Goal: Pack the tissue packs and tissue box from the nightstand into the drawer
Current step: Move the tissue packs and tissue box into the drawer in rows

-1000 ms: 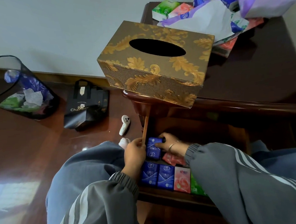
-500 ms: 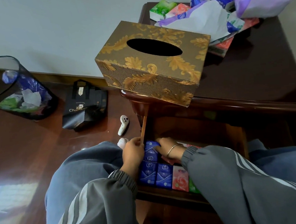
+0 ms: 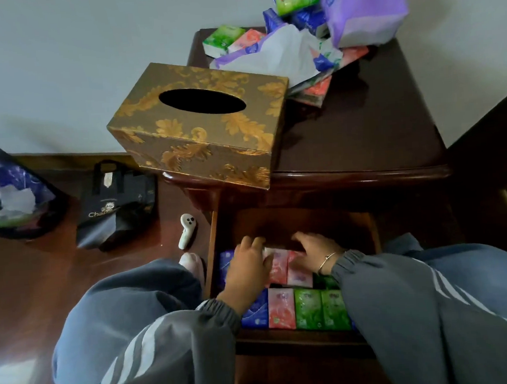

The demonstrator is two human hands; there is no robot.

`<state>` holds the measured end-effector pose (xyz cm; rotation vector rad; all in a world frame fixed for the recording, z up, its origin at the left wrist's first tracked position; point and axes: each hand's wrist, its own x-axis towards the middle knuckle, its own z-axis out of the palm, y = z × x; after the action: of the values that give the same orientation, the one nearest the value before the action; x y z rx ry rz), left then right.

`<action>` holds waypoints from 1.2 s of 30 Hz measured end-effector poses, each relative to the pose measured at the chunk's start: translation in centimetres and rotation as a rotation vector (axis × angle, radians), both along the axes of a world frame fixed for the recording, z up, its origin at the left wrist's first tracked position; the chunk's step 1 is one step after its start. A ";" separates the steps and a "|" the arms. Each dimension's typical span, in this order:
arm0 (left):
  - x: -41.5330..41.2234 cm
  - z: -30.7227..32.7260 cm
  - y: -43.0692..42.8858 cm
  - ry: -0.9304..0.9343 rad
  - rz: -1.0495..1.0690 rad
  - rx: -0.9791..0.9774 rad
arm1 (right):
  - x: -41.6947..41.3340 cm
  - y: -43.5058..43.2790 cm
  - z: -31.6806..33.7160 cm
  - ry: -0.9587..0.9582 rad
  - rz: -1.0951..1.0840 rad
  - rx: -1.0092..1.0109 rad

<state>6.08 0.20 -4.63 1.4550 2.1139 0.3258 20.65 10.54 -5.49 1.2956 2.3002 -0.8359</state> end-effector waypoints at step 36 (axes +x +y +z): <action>-4.0 -1.1 4.0 0.278 -0.614 -0.478 | -2.6 -0.6 -0.6 0.050 -0.024 -0.167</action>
<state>2.04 4.17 -5.74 1.8061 1.6497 -0.5996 18.10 9.94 -6.13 1.2451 2.2030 -1.0556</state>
